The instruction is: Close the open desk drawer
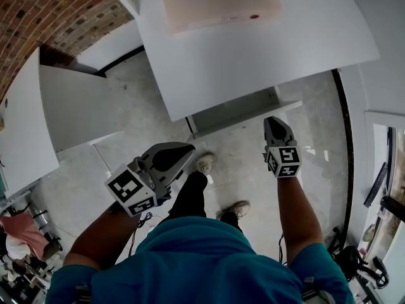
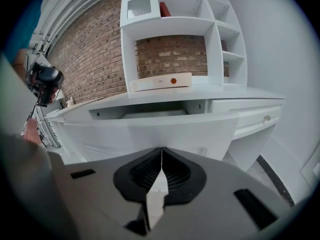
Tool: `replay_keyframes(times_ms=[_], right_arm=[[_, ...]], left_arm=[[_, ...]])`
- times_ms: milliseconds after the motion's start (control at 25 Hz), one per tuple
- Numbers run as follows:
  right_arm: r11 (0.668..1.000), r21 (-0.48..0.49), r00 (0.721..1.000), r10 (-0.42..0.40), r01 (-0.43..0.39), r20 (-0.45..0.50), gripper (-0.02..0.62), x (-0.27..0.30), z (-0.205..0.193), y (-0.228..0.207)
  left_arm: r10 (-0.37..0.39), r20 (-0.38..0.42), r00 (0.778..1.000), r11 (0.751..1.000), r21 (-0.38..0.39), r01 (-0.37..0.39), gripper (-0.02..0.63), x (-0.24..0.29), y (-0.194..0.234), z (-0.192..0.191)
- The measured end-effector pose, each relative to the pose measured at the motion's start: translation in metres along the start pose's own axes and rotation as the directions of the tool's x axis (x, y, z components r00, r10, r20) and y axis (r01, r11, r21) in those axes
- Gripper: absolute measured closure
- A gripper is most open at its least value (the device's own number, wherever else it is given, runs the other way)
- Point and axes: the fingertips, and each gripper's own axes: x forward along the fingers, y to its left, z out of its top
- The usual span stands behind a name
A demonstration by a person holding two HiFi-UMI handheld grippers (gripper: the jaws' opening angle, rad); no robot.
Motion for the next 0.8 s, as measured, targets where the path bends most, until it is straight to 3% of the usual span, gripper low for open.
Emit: replay_keyframes(times_ms=[800], right_arm=[[1.0,-0.01,1.0,-0.011,0.011,-0.004,0.572,0.034,0.028,-0.003]], left_arm=[[0.035,0.048,0.998,0.999,0.012,-0.036,0.591,-0.016,0.033,0.023]])
